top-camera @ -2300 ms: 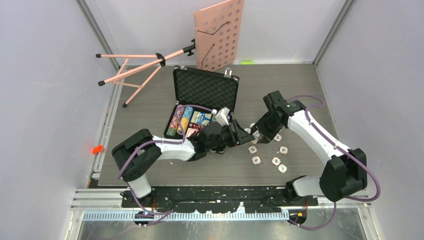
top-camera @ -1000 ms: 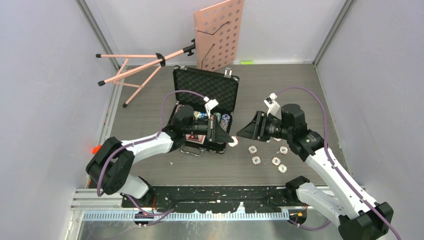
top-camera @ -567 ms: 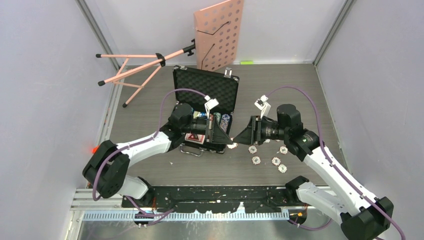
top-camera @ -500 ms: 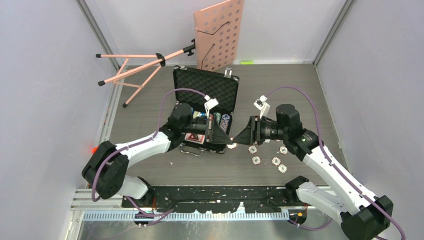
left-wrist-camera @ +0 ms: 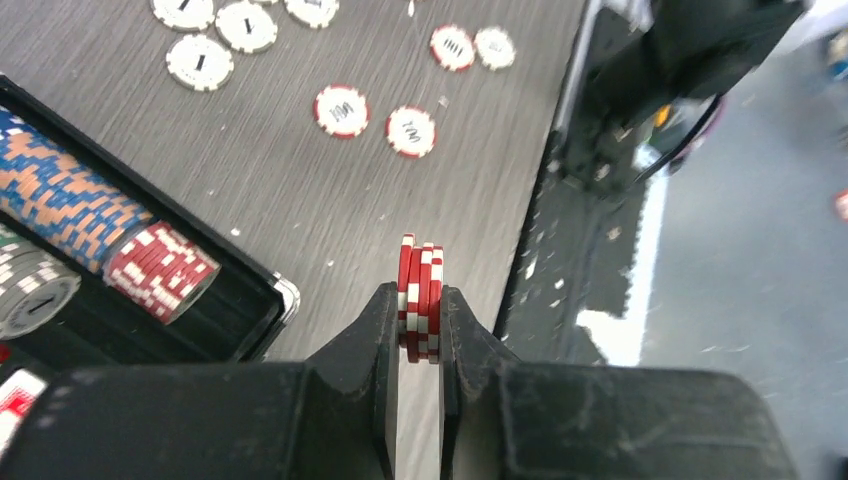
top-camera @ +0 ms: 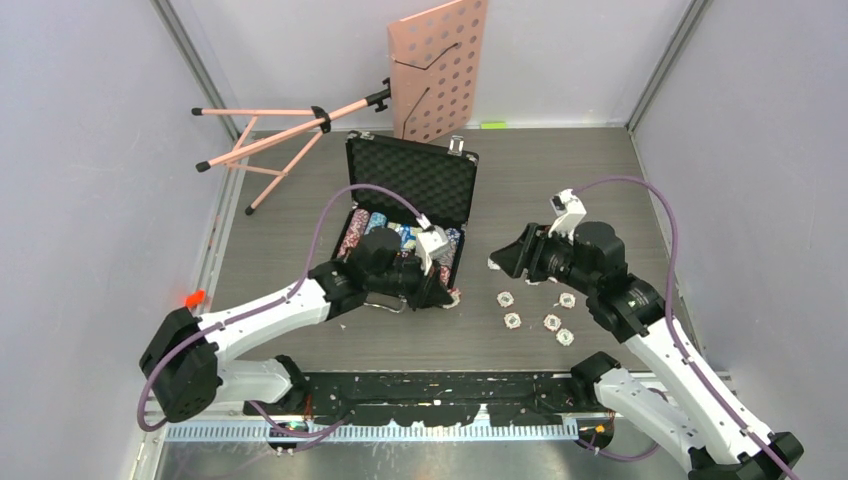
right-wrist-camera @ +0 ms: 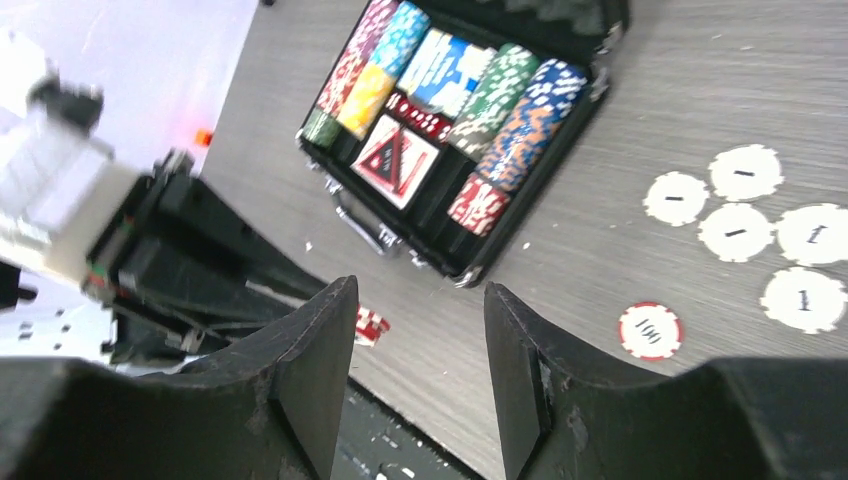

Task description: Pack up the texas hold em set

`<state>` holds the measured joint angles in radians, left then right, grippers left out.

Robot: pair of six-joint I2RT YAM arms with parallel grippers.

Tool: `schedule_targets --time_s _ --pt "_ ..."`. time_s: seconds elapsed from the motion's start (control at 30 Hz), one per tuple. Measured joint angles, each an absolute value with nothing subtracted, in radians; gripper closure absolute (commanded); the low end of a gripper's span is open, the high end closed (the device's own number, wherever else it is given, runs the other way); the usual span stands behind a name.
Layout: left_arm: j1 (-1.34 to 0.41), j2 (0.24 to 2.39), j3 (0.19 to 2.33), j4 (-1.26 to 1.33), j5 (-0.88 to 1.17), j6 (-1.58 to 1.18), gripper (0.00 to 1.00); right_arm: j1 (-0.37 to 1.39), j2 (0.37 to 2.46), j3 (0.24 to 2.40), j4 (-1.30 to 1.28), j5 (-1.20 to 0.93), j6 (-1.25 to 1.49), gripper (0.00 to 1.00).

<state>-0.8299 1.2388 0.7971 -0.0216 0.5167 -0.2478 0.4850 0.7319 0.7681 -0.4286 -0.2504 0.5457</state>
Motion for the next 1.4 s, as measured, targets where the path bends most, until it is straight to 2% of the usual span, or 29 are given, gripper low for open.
schedule_targets --time_s 0.23,0.4,0.7,0.97,1.4 --pt "-0.877 1.165 0.678 -0.089 0.396 0.067 1.00 0.485 0.707 0.741 -0.432 -0.155 0.530 0.44" --pt "-0.877 1.168 0.694 -0.161 0.364 0.234 1.00 0.485 0.715 0.694 -0.426 -0.164 0.530 0.45" --pt "-0.876 1.416 0.899 -0.347 0.358 0.503 1.00 0.485 0.661 0.608 -0.403 -0.210 0.561 0.45" --pt "-0.867 1.528 0.987 -0.409 0.352 0.611 1.00 0.485 0.619 0.591 -0.398 -0.234 0.578 0.45" --pt "-0.845 1.586 1.030 -0.398 0.364 0.646 1.00 0.485 0.594 0.559 -0.398 -0.229 0.579 0.45"
